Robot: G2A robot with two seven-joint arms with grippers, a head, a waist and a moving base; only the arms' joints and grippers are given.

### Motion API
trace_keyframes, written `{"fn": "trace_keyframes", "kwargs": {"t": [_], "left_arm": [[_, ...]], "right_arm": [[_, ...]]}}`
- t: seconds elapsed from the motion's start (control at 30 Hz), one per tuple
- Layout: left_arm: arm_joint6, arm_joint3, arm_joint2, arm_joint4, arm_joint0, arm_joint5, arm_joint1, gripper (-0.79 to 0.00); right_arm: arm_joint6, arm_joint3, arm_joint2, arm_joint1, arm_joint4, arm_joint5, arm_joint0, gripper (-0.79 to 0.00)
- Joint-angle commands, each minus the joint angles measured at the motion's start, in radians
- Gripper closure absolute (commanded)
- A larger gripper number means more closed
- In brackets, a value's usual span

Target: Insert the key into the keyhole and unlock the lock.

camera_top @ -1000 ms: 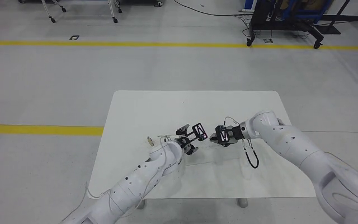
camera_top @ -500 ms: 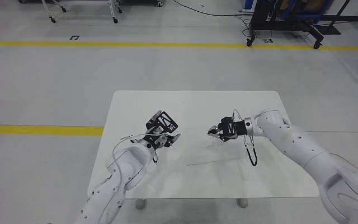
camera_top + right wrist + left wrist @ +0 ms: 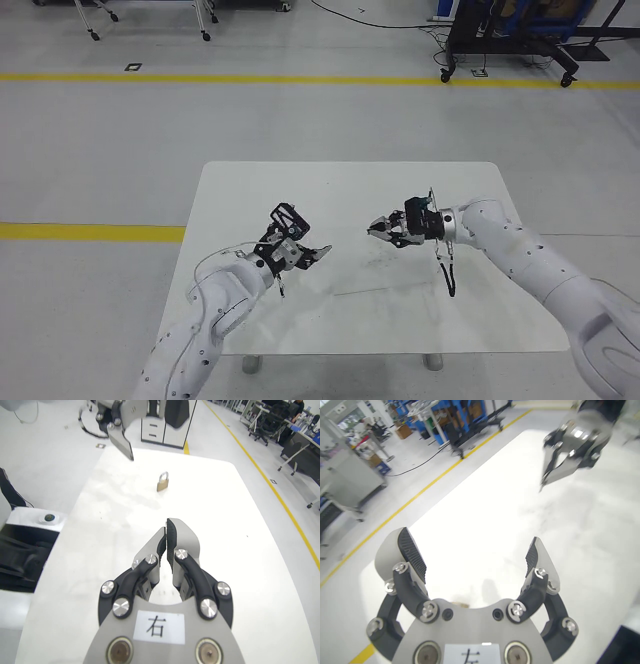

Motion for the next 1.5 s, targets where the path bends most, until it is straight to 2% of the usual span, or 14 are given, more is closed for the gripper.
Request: {"fn": "trace_keyframes", "kwargs": {"t": [0.0, 0.1, 0.2, 0.23, 0.47, 0.6, 0.73, 0.83, 0.87, 0.93, 0.97, 1.13, 1.3, 1.47], "left_arm": [[0.035, 0.075, -0.032, -0.223, -0.021, -0.139, 0.004, -0.785], [0.042, 0.161, -0.056, -0.465, -0.050, -0.269, 0.006, -0.785], [-0.033, 0.253, -0.060, -0.699, -0.085, -0.360, 0.010, -0.785], [-0.104, 0.276, -0.061, -0.722, -0.108, -0.344, 0.015, -0.785], [-0.100, 0.273, -0.050, -0.744, -0.101, -0.352, 0.013, -0.785], [-0.110, 0.313, 0.008, -1.000, -0.102, -0.422, 0.007, -0.785], [-0.223, 0.385, 0.059, -1.282, -0.154, -0.438, 0.006, -0.785], [-0.290, 0.427, 0.061, -1.372, -0.186, -0.422, 0.011, -0.785], [-0.300, 0.432, 0.059, -1.377, -0.192, -0.420, 0.013, -0.751], [-0.305, 0.440, 0.056, -1.378, -0.198, -0.412, 0.014, -0.585], [-0.303, 0.442, 0.055, -1.364, -0.201, -0.406, 0.015, -0.554], [-0.291, 0.435, 0.065, -1.308, -0.206, -0.402, 0.014, -0.517], [-0.261, 0.430, 0.070, -1.248, -0.206, -0.396, 0.014, -0.320], [-0.227, 0.423, 0.071, -1.211, -0.201, -0.384, 0.014, -0.271]], "right_arm": [[0.000, -0.033, 0.004, -0.011, 0.224, 0.000, -0.022, 0.000], [0.000, -0.018, -0.044, -0.022, 0.381, 0.000, -0.023, 0.000], [0.000, -0.023, -0.100, -0.033, 0.504, 0.000, -0.010, 0.000], [0.000, -0.016, -0.111, -0.034, 0.534, 0.000, -0.003, 0.000], [0.000, -0.016, -0.111, -0.034, 0.534, 0.000, -0.003, 0.000], [0.009, -0.028, -0.106, -0.036, 0.550, 0.011, -0.014, 0.000], [0.104, -0.074, -0.137, -0.044, 0.735, 0.000, -0.052, 0.000], [0.232, -0.104, -0.178, -0.047, 0.937, 0.000, -0.044, 0.000], [0.277, -0.115, -0.188, -0.046, 1.000, 0.000, -0.037, 0.000], [0.376, -0.142, -0.213, -0.043, 1.138, 0.000, -0.030, 0.000], [0.421, -0.156, -0.219, -0.040, 1.198, 0.000, -0.024, 0.000], [0.656, -0.187, -0.225, -0.027, 1.456, 0.000, -0.019, 0.000], [0.859, -0.180, -0.186, -0.026, 1.613, 0.000, -0.019, 0.000], [1.002, -0.166, -0.131, -0.035, 1.697, 0.000, -0.039, 0.000]]}}
